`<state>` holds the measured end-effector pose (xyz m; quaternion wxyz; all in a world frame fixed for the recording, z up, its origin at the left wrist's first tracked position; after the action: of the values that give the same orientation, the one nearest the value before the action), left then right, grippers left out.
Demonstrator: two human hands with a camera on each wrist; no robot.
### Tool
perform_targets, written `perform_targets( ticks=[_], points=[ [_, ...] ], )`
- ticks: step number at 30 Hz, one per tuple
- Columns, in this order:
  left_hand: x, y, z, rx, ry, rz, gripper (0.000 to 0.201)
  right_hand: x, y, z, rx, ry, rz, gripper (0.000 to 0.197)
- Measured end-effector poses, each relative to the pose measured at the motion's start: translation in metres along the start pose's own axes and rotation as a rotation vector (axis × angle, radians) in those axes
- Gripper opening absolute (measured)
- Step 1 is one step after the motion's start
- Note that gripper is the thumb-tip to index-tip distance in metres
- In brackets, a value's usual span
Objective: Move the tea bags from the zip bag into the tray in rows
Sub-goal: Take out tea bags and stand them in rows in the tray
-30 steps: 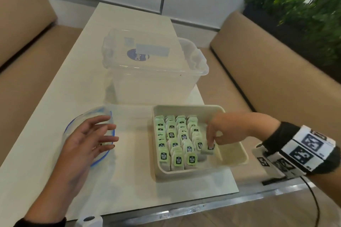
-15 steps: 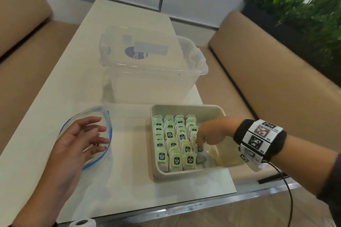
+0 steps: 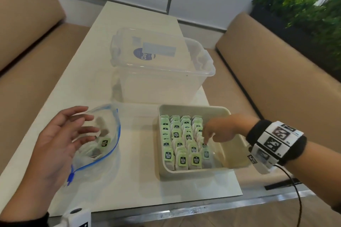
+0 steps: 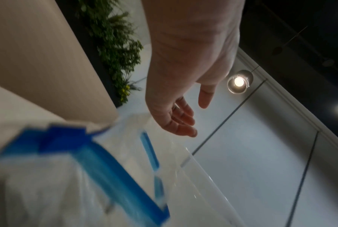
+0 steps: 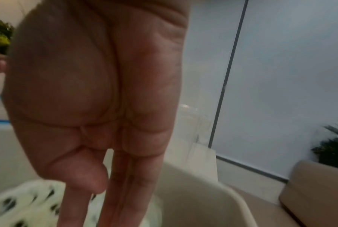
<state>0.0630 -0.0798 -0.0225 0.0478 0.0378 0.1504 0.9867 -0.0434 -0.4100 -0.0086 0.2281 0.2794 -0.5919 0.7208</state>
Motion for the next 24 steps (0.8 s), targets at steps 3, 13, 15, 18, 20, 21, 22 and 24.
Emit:
perform_targets(
  ticks=[3, 13, 15, 18, 20, 21, 22, 24],
  points=[
    [-0.003, -0.023, 0.015, 0.045, 0.048, 0.08, 0.029, 0.011, -0.041, -0.015, -0.049, -0.037, 0.17, 0.049],
    [0.021, -0.068, -0.016, -0.664, 0.118, -0.085, 0.096, -0.047, -0.137, -0.189, -0.342, -0.35, 0.48, 0.033],
    [0.027, -0.07, -0.043, -0.781, 0.039, -0.174, 0.121, -0.082, -0.124, -0.213, -0.235, -0.297, 0.368, 0.037],
    [0.027, -0.071, -0.075, -0.765, 0.036, -0.134, 0.127, -0.114, -0.107, -0.234, -0.168, -0.232, 0.265, 0.039],
    [0.026, -0.07, -0.087, -0.676, 0.038, -0.048, 0.123, -0.125, -0.1, -0.245, -0.031, -0.255, 0.251, 0.036],
    [0.027, -0.068, -0.09, -0.635, 0.046, -0.021, 0.119, -0.13, -0.096, -0.248, 0.068, -0.264, 0.239, 0.038],
    [0.027, -0.066, -0.091, -0.592, 0.062, -0.007, 0.115, -0.133, -0.092, -0.252, 0.164, -0.266, 0.221, 0.041],
    [0.026, -0.066, -0.095, -0.543, 0.086, -0.003, 0.105, -0.141, -0.086, -0.256, 0.282, -0.271, 0.219, 0.044]
  ],
)
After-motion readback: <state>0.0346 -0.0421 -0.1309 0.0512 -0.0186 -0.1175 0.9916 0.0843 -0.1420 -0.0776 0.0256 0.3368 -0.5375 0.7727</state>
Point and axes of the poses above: each hand's wrist, its own x-axis away from the middle knuckle, its own y-axis out of the palm, z = x × y, the point moved 5 cm from there along -x, towards the middle knuckle, and after that the axes turned 11 degrees about z, right-handed, at the moved point
